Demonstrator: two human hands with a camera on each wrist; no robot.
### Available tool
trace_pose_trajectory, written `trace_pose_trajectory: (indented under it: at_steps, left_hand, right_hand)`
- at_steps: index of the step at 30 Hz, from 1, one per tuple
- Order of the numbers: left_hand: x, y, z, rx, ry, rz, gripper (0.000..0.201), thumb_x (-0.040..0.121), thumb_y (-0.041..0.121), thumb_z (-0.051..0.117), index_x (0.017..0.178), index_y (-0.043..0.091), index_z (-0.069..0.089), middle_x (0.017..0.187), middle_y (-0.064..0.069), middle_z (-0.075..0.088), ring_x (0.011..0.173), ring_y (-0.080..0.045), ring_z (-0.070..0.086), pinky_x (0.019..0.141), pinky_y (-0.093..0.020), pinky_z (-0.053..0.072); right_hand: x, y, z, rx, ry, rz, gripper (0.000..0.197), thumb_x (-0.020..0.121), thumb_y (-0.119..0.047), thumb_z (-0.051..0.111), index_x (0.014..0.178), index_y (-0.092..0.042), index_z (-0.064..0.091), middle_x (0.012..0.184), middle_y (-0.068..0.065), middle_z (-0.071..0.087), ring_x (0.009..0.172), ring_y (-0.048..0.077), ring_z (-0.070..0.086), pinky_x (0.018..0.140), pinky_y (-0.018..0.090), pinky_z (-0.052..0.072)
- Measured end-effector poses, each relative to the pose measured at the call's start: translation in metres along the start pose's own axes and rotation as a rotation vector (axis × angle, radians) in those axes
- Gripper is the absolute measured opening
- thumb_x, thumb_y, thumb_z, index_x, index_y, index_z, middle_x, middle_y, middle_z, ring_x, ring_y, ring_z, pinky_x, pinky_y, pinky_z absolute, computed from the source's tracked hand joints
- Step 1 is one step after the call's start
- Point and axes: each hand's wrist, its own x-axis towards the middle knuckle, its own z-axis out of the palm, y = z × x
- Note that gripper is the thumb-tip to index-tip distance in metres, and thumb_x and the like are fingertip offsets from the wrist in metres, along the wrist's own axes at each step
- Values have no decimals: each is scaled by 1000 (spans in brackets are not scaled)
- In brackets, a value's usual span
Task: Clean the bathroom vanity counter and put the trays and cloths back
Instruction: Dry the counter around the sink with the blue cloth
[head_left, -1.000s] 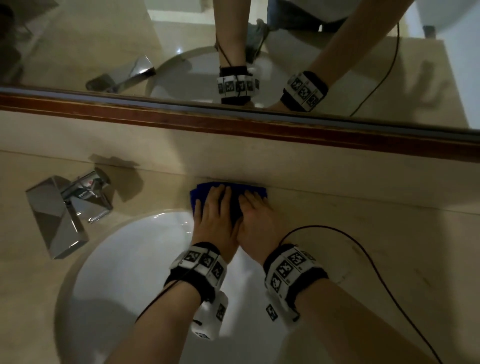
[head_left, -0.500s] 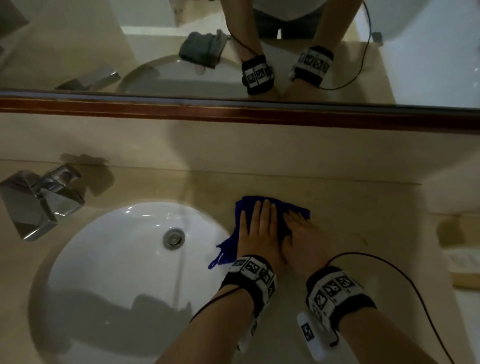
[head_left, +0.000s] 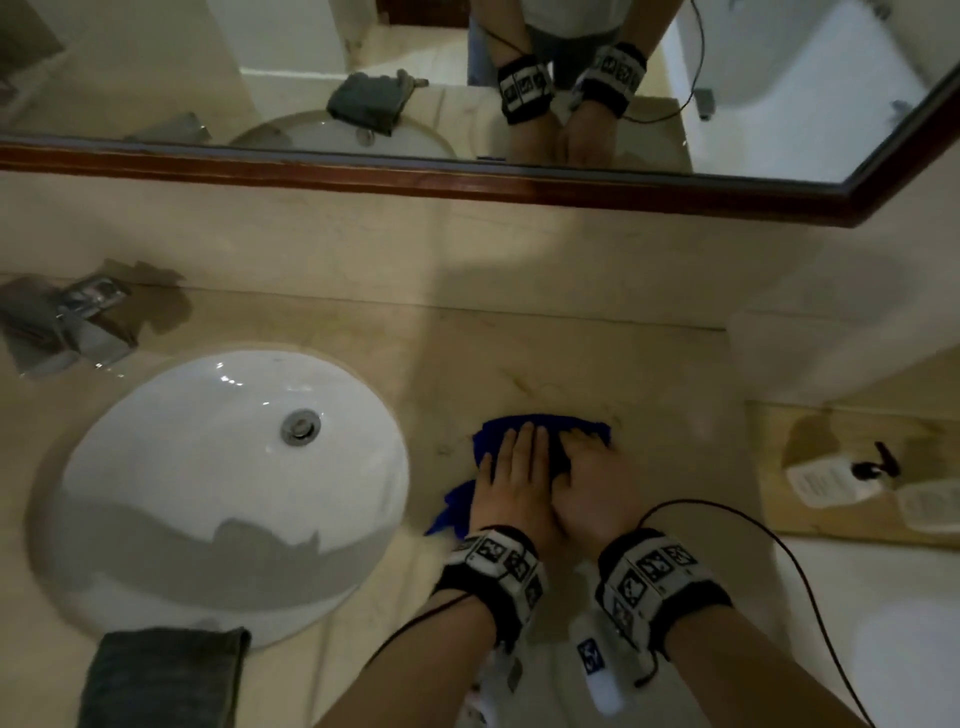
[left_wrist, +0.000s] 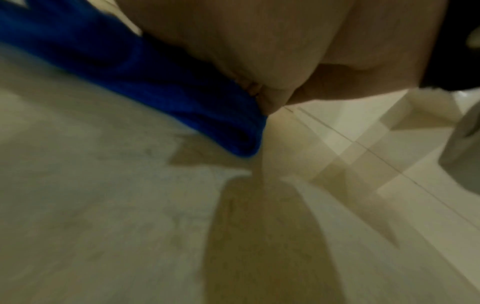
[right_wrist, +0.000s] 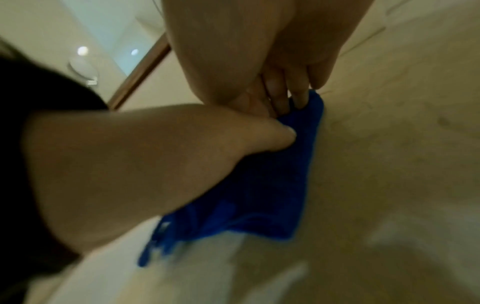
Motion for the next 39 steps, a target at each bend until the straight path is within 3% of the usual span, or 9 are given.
trace_pose_trajectory:
  at_steps: [3, 6, 11, 17, 22, 27, 30, 35, 39]
  left_hand:
    - [-35, -24, 5, -130, 262, -127, 84, 81, 60, 5, 151, 16, -13, 160, -3, -13, 147, -22, -8, 117, -46, 0]
    - [-76, -57, 36, -82, 341, -318, 79, 81, 57, -4, 145, 15, -23, 155, -1, -25, 143, -17, -22, 113, -45, -13]
    - [-124, -88, 84, -19, 303, -470, 82, 85, 52, 39, 151, 7, 17, 158, -9, 18, 143, -22, 15, 113, -44, 4]
    - [-135, -98, 102, -13, 327, -486, 73, 92, 58, 25, 149, 13, 26, 155, -6, 27, 141, -20, 23, 112, -45, 7]
    - [-134, -103, 109, -24, 373, -474, 75, 92, 60, 20, 151, 14, 19, 157, -3, 22, 144, -19, 20, 114, -45, 2]
    - [-133, -102, 109, -68, 394, -457, 75, 90, 56, 31, 148, 8, 26, 154, -6, 30, 139, -21, 32, 111, -50, 15]
    - [-134, -103, 110, -83, 440, -426, 74, 89, 52, 33, 148, 9, 22, 154, -7, 30, 140, -21, 30, 111, -52, 17]
    - [-136, -102, 110, -103, 453, -412, 73, 88, 50, 34, 148, 9, 29, 156, -7, 25, 142, -21, 26, 114, -49, 14]
    - [-135, -104, 112, -110, 469, -402, 70, 90, 49, 32, 147, 8, 33, 155, -8, 29, 142, -21, 27, 113, -51, 15]
  right_hand:
    - [-22, -15, 7, -65, 84, -121, 60, 97, -20, 41, 152, -17, 19, 161, 4, 7, 148, 25, 5, 121, 37, 7]
    - [-25, -27, 31, -78, 63, -185, 58, 101, -29, 34, 154, -22, 9, 161, 6, -7, 147, 30, -6, 121, 42, 1]
    - [1, -41, 63, -156, 74, -118, 63, 100, -49, 20, 152, -29, -9, 159, 8, -20, 146, 35, -14, 118, 52, -3]
    - [36, -58, 73, -206, 142, -100, 65, 97, -57, 15, 150, -34, -16, 158, 4, -23, 146, 33, -15, 116, 57, -4]
    - [12, -48, 84, -256, 149, -128, 63, 95, -60, 13, 147, -41, -18, 158, 1, -22, 146, 34, -14, 116, 58, -4]
    - [-85, -25, 116, -248, 133, -182, 60, 93, -59, 15, 149, -40, 21, 160, 2, 16, 144, 37, 19, 111, 61, 15]
    - [-135, -15, 139, -278, 138, -200, 60, 92, -60, 14, 146, -42, 30, 156, 2, 27, 140, 36, 30, 108, 62, 24]
    - [-135, -25, 144, -263, 113, -180, 65, 86, -56, 35, 148, -41, 25, 158, 2, 22, 141, 35, 27, 109, 62, 20]
    - [-94, -45, 133, -273, 131, -210, 65, 88, -58, 30, 150, -42, 16, 160, 1, 13, 144, 34, 20, 110, 60, 13]
